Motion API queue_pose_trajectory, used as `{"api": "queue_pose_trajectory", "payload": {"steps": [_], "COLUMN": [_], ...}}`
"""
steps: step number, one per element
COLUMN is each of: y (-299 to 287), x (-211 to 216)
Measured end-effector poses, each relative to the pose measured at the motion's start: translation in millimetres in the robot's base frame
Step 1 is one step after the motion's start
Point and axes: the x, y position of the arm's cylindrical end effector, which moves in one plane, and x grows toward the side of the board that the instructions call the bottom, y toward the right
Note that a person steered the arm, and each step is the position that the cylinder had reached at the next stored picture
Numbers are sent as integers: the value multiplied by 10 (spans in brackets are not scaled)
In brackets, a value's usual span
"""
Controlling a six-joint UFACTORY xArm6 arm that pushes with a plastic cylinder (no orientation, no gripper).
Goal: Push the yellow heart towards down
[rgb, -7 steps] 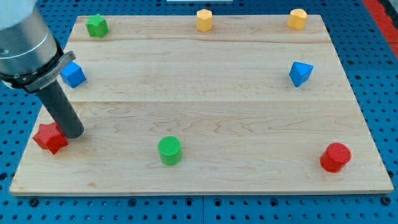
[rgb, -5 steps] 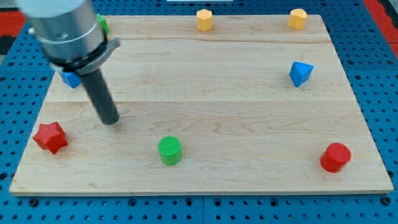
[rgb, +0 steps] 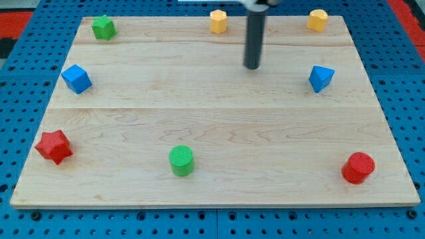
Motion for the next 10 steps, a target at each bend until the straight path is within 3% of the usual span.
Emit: {"api": "queue_pose_trajectory", "payload": {"steps": [2, 3, 4, 5, 6, 7, 9, 10], "y": [1657, 2124, 2126, 1608, 686, 574, 432, 637], "x": [-288, -916, -1313, -1306, -1304, -1283, -802, -843]}}
